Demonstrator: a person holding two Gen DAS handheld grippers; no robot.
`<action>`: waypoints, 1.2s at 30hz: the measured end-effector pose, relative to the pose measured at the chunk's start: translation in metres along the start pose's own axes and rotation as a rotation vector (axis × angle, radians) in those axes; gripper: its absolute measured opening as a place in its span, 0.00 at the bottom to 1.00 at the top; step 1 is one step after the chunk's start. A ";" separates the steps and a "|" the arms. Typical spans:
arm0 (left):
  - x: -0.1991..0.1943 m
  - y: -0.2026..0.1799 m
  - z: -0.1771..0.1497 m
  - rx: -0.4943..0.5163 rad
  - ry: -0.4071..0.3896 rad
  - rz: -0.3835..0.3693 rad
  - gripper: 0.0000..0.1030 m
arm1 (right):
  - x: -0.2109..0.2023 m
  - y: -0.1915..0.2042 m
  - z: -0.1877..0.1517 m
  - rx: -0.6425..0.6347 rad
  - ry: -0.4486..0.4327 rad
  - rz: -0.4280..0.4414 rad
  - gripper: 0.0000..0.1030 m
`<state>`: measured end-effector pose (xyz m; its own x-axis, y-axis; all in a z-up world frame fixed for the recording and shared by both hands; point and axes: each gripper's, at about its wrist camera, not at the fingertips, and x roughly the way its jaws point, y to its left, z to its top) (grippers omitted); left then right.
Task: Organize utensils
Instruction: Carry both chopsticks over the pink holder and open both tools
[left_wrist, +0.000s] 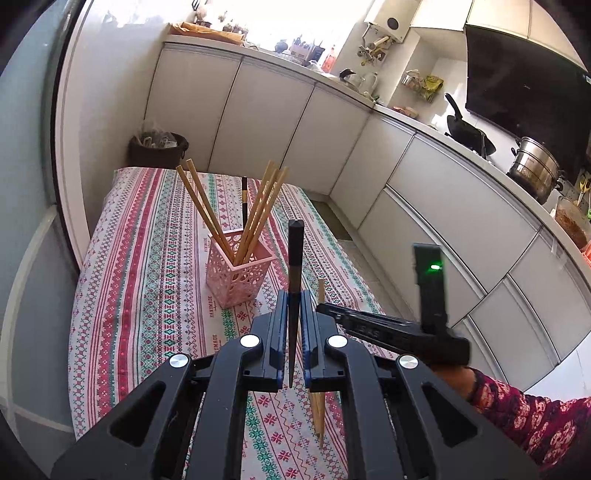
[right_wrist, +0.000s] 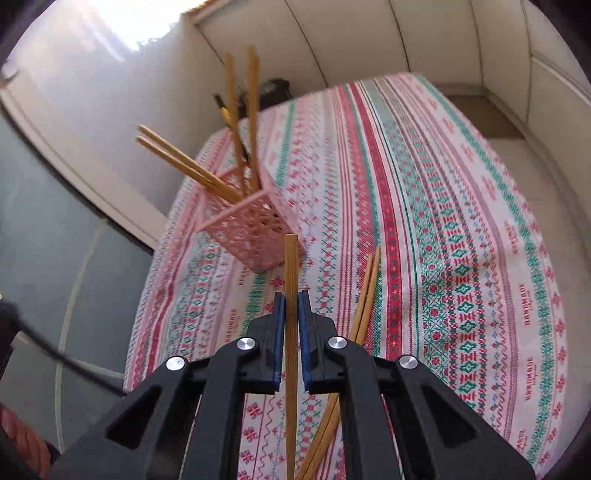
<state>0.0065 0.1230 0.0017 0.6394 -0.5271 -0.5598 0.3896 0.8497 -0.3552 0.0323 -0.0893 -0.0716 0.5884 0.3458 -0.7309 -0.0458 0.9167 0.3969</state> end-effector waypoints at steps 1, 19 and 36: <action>0.000 -0.003 0.000 0.008 0.000 0.000 0.06 | -0.014 0.006 -0.005 -0.016 -0.033 0.005 0.07; -0.018 -0.046 0.029 0.077 -0.115 0.083 0.06 | -0.155 0.010 0.015 -0.028 -0.372 0.074 0.07; 0.069 -0.006 0.113 0.090 -0.206 0.254 0.06 | -0.090 0.047 0.148 -0.076 -0.734 0.125 0.08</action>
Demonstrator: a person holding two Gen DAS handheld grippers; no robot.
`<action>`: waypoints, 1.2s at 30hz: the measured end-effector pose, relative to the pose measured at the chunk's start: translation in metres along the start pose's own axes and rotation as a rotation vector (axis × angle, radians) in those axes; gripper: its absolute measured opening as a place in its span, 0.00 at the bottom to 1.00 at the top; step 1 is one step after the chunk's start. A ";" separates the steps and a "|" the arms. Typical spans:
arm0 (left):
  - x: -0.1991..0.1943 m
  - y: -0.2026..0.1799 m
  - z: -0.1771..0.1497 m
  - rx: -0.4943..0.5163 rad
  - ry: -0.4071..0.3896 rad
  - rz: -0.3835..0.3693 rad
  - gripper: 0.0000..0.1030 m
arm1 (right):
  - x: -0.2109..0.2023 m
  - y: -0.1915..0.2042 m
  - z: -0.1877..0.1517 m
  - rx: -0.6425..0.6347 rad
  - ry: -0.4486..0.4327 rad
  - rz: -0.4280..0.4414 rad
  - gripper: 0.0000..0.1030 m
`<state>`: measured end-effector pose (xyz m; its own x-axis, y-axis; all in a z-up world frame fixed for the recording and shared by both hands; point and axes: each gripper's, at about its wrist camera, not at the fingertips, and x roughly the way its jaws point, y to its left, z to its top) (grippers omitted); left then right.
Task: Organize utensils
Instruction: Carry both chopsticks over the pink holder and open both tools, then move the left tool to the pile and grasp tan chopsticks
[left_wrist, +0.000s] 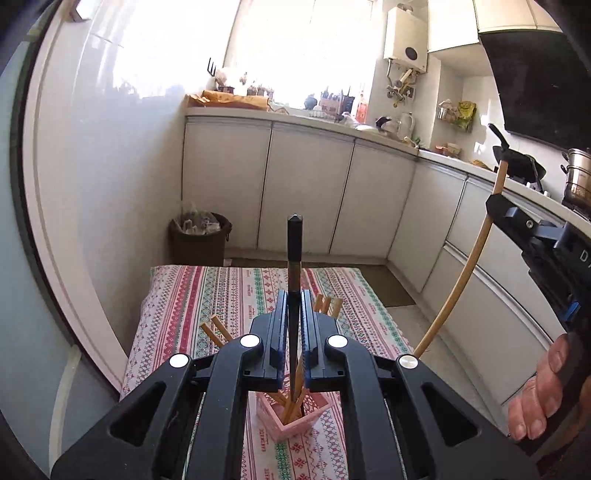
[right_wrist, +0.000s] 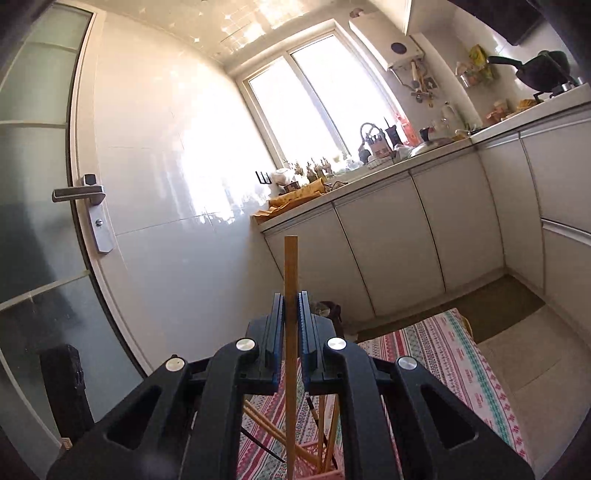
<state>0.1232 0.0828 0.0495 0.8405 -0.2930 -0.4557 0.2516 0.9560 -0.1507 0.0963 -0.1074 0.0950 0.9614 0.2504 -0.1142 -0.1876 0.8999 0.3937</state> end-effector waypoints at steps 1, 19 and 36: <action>0.013 0.002 -0.006 -0.014 0.027 -0.009 0.06 | 0.007 -0.001 -0.007 -0.006 -0.002 0.000 0.08; -0.029 0.036 -0.001 -0.078 -0.045 0.073 0.48 | 0.069 0.003 -0.080 -0.116 0.063 -0.006 0.08; -0.030 0.016 -0.007 -0.050 0.016 0.043 0.68 | -0.019 -0.004 -0.055 -0.155 0.059 -0.185 0.86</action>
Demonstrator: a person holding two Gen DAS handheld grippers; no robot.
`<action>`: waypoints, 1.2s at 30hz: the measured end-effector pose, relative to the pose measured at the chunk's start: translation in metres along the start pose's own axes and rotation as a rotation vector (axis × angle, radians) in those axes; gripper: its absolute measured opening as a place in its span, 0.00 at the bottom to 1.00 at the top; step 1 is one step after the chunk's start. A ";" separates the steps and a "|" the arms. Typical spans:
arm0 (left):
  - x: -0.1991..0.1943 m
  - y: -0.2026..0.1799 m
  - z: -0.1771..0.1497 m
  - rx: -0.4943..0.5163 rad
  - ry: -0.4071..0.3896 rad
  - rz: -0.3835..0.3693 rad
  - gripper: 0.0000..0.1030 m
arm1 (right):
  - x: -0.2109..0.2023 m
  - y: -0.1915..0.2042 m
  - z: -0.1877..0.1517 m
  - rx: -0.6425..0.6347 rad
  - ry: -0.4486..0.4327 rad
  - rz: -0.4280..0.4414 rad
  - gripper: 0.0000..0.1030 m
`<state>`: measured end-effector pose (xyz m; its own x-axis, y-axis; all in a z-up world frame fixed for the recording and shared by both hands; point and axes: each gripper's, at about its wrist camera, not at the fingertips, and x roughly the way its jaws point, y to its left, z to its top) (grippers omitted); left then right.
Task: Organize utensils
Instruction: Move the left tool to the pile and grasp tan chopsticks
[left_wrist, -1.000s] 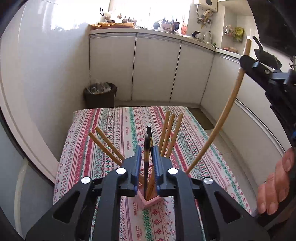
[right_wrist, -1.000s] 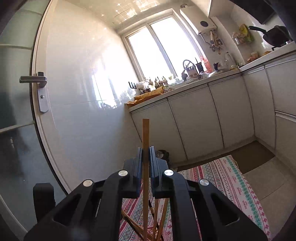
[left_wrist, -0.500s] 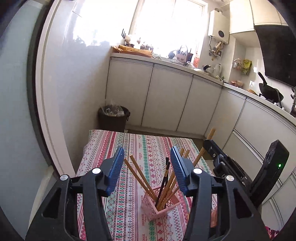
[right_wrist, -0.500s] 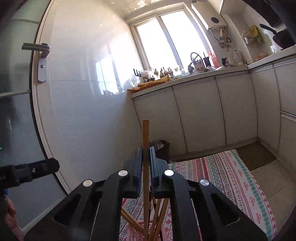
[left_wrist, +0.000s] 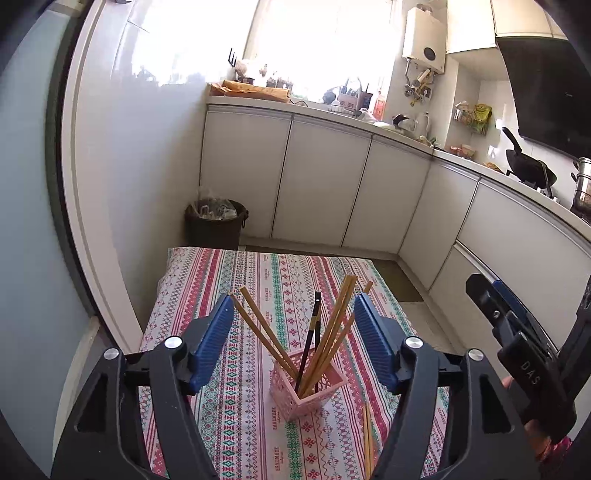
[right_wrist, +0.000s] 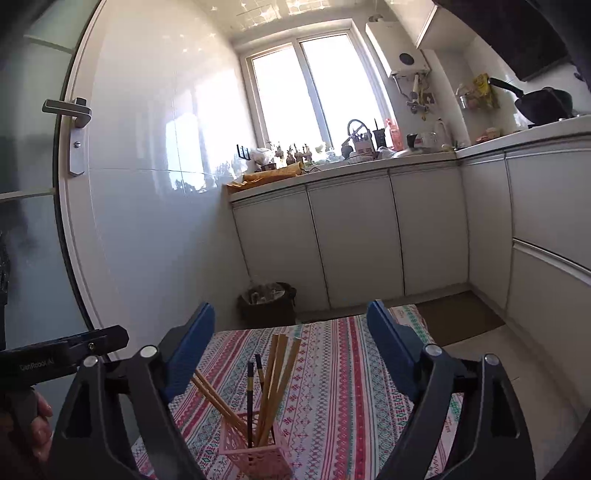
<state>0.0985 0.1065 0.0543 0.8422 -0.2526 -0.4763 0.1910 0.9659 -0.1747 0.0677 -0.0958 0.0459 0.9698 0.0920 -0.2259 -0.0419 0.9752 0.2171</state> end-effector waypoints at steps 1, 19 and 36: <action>-0.001 -0.002 -0.002 -0.004 0.003 0.002 0.74 | -0.004 -0.002 0.000 0.001 0.014 -0.004 0.89; 0.038 -0.069 -0.070 0.108 0.302 -0.022 0.93 | -0.048 -0.102 -0.045 0.195 0.344 -0.174 0.93; 0.108 -0.103 -0.183 0.321 0.762 -0.019 0.27 | -0.031 -0.157 -0.084 0.339 0.704 -0.158 0.93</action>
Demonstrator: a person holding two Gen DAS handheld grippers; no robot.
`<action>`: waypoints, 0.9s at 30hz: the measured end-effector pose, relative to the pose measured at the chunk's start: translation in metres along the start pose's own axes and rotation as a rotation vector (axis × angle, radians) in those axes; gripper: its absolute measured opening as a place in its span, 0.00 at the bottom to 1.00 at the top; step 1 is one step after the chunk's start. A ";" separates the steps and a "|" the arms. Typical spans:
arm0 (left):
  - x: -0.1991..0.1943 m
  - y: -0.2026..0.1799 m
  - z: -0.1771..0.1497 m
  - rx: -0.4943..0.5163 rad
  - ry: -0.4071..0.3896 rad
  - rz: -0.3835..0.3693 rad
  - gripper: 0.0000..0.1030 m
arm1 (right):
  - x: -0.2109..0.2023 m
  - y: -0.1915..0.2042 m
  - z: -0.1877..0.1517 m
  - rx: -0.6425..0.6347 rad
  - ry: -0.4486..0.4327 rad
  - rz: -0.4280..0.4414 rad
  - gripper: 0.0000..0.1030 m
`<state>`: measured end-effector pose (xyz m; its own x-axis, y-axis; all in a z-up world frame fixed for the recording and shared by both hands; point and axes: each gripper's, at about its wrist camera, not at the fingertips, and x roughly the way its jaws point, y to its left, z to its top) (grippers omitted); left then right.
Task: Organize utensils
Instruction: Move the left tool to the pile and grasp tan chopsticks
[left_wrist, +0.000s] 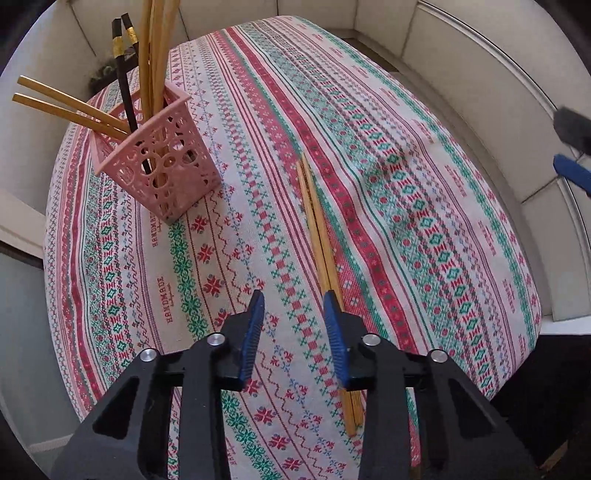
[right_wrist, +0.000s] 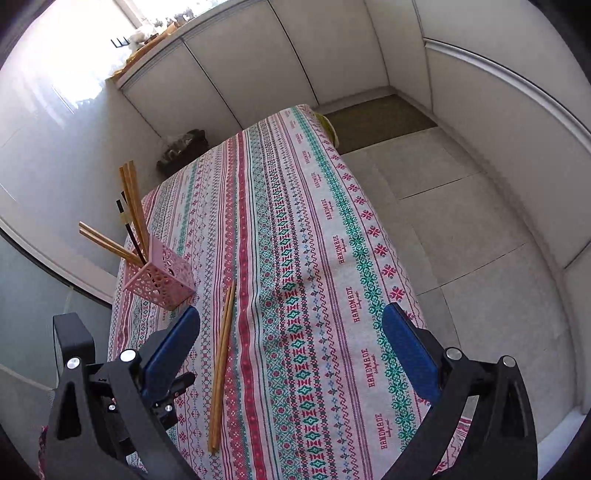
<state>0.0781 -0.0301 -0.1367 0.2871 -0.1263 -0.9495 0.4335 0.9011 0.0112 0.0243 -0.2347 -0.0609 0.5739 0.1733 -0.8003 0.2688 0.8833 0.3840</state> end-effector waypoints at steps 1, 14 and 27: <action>0.001 0.003 0.005 -0.024 -0.010 -0.011 0.25 | 0.001 0.000 0.000 0.006 0.004 0.003 0.93; 0.047 -0.002 0.050 -0.135 0.089 0.049 0.25 | 0.012 -0.010 0.000 0.024 0.057 -0.010 0.93; 0.038 -0.004 0.061 -0.162 0.065 0.049 0.25 | 0.004 -0.026 0.002 0.053 0.057 -0.008 0.93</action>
<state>0.1396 -0.0640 -0.1537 0.2465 -0.0586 -0.9674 0.2759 0.9611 0.0120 0.0207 -0.2581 -0.0730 0.5267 0.1923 -0.8280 0.3150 0.8606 0.4002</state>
